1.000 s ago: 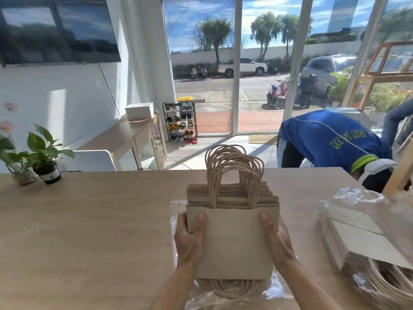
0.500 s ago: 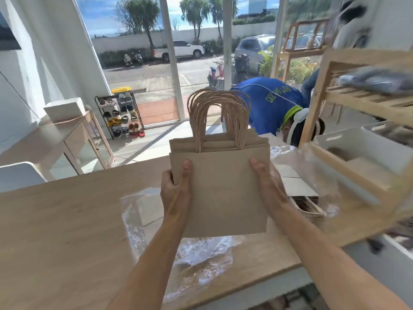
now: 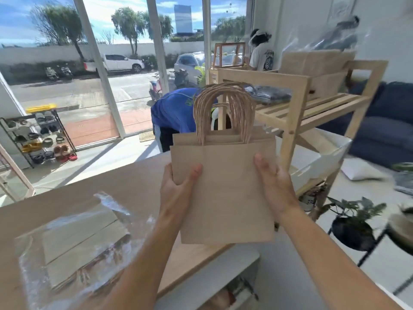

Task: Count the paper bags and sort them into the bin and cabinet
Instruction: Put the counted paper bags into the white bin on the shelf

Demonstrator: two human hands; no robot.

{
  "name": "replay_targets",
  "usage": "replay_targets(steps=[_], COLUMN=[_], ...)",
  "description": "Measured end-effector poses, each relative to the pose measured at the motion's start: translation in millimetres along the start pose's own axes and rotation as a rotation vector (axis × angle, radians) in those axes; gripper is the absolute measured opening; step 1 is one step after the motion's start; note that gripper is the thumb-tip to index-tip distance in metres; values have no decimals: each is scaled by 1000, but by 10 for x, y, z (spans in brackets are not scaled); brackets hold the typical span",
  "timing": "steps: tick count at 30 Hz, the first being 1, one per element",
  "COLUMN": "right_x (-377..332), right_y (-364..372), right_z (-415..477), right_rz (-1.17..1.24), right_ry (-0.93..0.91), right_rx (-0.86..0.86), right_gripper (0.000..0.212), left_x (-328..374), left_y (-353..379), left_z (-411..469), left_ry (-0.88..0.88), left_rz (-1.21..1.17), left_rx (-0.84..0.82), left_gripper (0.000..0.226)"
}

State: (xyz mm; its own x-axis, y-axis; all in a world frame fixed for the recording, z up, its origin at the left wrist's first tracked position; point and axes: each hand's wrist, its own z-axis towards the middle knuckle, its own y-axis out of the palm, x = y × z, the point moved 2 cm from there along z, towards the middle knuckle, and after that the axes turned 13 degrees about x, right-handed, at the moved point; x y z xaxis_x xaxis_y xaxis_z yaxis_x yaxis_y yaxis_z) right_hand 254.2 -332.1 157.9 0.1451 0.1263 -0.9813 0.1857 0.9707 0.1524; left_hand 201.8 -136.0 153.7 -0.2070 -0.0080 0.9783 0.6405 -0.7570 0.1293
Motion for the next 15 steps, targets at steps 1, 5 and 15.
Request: replay_targets(steps=[1, 5, 15], right_x=[-13, -60, 49], right_y=[-176, -899, -2324], right_z=[27, 101, 228], right_rz=[1, -4, -22], right_ry=[-4, 4, 72], right_rx=[29, 152, 419], right_gripper=[60, 63, 57], left_x=[-14, -36, -305], left_y=[136, 714, 1967], left_z=[-76, -451, -1061], left_ry=[4, 4, -107], left_rz=[8, 13, 11], left_rx=[-32, -136, -434], left_gripper=[45, 42, 45])
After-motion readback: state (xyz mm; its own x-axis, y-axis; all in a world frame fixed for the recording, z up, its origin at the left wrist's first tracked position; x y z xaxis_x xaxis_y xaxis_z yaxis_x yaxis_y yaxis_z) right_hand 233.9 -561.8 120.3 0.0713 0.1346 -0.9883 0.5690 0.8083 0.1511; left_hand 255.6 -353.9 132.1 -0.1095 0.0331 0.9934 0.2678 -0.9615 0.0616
